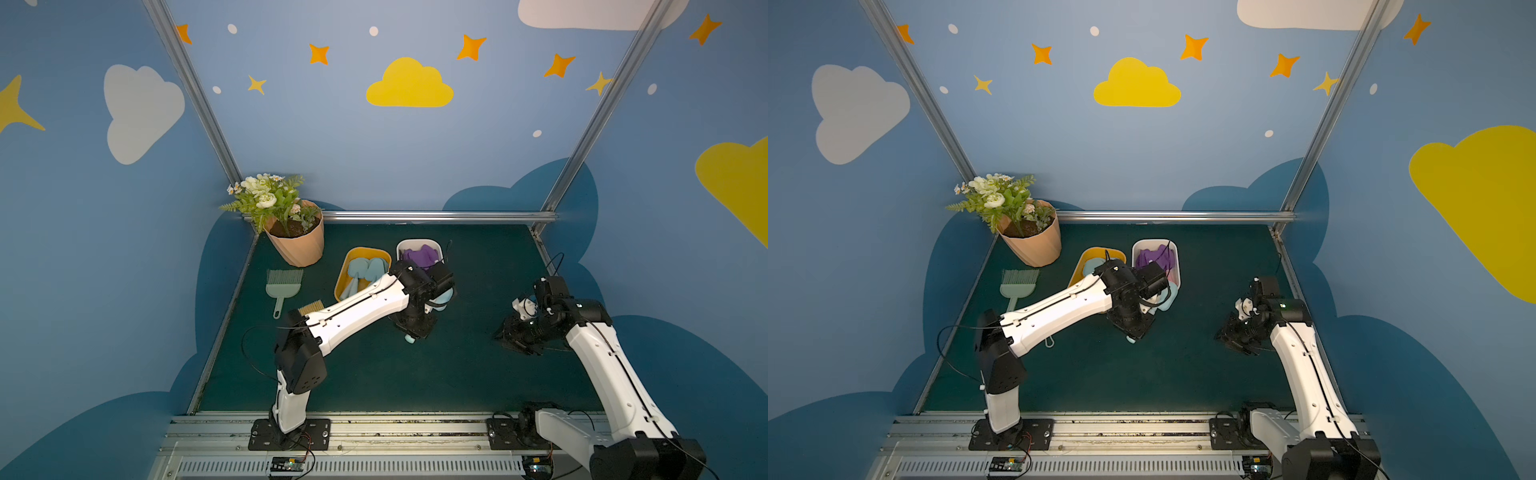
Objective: Sort the small shovels by color and place them into the storage box
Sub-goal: Pick up the shovel from the center of the board, then place the shovel in the storage box.
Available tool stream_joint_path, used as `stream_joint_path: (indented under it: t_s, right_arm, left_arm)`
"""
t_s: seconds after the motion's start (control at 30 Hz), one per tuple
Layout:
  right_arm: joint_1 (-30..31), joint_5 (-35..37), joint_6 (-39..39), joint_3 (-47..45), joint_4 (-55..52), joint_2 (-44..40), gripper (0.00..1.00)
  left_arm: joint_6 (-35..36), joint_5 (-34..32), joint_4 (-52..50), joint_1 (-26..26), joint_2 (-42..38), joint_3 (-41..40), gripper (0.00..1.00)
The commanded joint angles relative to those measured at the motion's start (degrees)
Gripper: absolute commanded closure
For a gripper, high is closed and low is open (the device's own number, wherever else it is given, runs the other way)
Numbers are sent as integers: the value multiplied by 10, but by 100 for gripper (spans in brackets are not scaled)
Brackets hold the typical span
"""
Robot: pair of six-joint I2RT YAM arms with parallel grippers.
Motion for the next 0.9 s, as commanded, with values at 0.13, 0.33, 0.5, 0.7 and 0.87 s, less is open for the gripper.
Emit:
stream_joint_path:
  t_s: [0.13, 0.33, 0.5, 0.7, 0.87]
  right_arm:
    - [-1, -10, 4, 19, -11, 5, 60]
    - [0, -10, 3, 24, -9, 14, 60]
    - [1, -10, 7, 26, -3, 21, 60]
    - [7, -11, 12, 24, 8, 34, 60]
    - [9, -8, 11, 23, 9, 40, 60]
  left_arm:
    - [5, 27, 31, 113, -71, -49, 98]
    - [32, 47, 39, 197, -69, -53, 97]
    - [47, 51, 50, 248, -49, -51, 98]
    - [61, 43, 59, 280, 4, -40, 98]
    - [66, 31, 60, 299, 60, -9, 98]
